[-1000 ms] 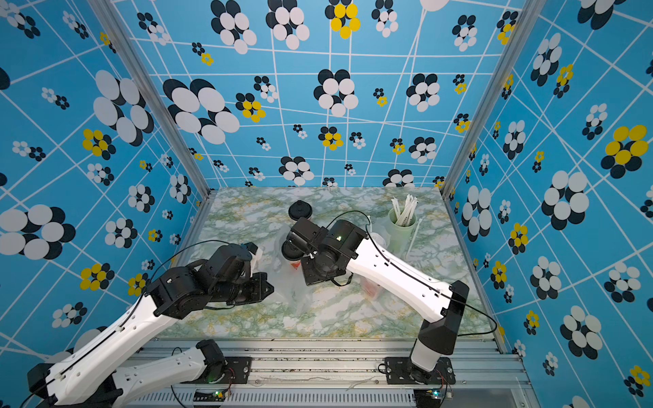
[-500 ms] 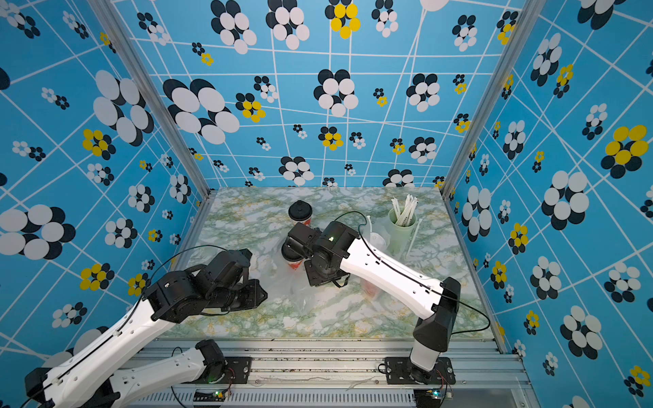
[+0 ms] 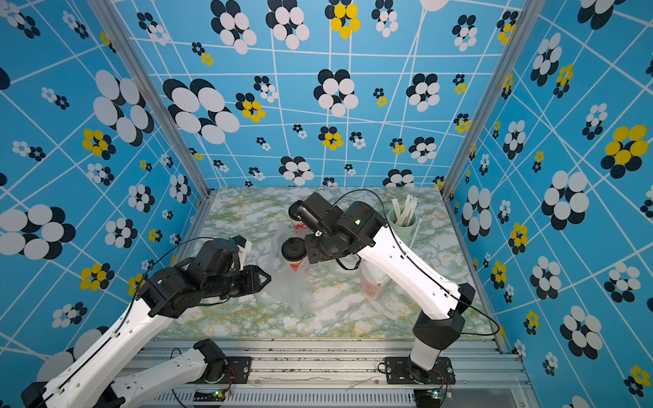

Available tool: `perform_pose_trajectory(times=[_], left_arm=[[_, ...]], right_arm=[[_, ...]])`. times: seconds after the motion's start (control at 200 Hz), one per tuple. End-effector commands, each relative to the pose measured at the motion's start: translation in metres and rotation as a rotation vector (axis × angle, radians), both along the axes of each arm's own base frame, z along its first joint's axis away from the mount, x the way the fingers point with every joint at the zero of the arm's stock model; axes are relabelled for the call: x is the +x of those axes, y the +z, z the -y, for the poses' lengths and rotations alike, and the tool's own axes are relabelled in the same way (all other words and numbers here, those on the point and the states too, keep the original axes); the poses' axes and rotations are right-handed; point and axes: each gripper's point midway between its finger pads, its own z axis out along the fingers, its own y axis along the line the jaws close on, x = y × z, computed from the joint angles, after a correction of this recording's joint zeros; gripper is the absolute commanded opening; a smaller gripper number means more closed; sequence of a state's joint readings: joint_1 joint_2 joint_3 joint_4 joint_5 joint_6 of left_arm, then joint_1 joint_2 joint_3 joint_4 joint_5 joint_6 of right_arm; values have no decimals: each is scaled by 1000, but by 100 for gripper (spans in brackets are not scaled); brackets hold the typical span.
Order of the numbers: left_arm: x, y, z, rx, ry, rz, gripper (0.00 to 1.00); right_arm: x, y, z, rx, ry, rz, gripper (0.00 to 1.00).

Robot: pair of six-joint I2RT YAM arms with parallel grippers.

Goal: Pack milk tea into plastic carrier bags
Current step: Move the milk tea cup to the center of the board.

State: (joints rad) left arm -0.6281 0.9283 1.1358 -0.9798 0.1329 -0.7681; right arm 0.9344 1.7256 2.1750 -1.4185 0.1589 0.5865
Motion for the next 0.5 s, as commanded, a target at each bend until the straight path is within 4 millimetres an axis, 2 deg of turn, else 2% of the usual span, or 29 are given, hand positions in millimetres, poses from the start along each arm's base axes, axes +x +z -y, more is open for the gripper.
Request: perform_pose_trajectory(times=[0.0,0.155,0.345,0.395,0.495], left_arm=[[13,18,10,-58,-41,59,41],[23,13,16,-68,-52,43,31],[23,3,16,-60,-52,6,10],[23,1,16,-64,-51,-1,5],[21,-1,16,-72,-46,-9,2]], right_arm=[[31,4,3,1,-2,51,55],[82,3,-17,76,27,133,58],[139,-12,-50,126,98,245,72],[153,-17,-58,133,110,277,79],[178,-27,-71,140,118,334,82]])
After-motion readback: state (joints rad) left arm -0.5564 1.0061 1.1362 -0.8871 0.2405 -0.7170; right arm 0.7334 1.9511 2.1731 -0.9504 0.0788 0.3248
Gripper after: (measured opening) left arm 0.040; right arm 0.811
